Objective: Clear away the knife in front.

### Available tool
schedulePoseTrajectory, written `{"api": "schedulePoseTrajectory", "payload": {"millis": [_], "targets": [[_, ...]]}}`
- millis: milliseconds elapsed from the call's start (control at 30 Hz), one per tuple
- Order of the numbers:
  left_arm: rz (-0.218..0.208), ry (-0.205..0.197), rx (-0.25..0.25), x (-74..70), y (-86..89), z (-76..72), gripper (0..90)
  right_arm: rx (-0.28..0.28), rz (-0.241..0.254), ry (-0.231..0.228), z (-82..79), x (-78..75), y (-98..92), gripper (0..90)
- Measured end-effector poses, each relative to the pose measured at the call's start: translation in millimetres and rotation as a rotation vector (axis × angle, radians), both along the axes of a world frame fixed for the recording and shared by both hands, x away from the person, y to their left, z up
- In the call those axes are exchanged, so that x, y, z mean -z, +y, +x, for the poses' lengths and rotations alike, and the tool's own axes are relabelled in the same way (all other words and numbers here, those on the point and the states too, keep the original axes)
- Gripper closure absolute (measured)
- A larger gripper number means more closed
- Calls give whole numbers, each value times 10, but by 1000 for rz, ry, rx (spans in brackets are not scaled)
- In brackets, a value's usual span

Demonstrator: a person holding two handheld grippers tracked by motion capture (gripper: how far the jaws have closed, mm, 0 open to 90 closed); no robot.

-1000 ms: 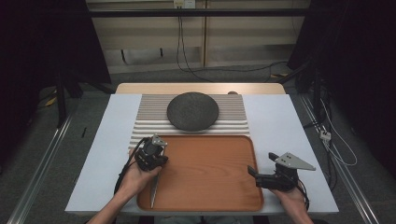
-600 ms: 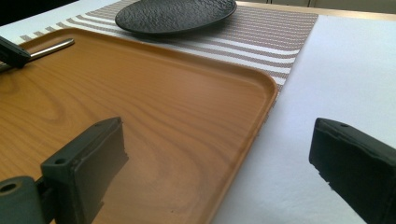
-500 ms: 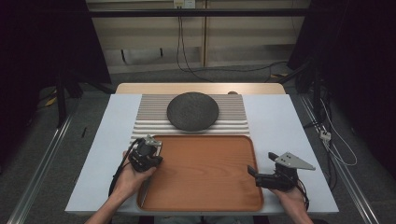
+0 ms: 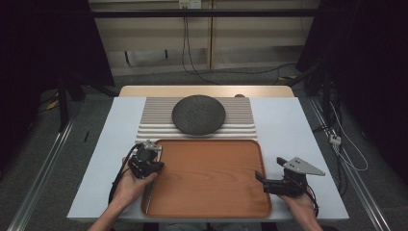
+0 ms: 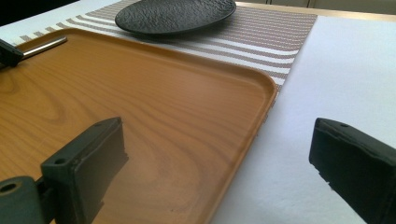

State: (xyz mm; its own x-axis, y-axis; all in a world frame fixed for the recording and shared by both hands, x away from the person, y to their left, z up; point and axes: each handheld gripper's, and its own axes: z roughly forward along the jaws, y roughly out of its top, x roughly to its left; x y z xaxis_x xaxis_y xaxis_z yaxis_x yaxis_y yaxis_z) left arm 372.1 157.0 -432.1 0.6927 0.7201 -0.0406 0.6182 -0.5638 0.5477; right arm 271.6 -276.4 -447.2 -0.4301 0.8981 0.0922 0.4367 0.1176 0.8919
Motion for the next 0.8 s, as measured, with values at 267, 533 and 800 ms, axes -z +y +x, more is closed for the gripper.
{"api": "schedulePoseTrajectory", "payload": {"millis": [267,533,800], "targets": [[-6,2,-21,0,12,-12,900,0,0,0,0,1,1,36],[-10,-2,-35,4,19,-17,895,-2,-2,1,2,0,2,36],[-56,-28,-3,-10,9,-50,705,-2,-3,-1,4,-1,5,36]]}}
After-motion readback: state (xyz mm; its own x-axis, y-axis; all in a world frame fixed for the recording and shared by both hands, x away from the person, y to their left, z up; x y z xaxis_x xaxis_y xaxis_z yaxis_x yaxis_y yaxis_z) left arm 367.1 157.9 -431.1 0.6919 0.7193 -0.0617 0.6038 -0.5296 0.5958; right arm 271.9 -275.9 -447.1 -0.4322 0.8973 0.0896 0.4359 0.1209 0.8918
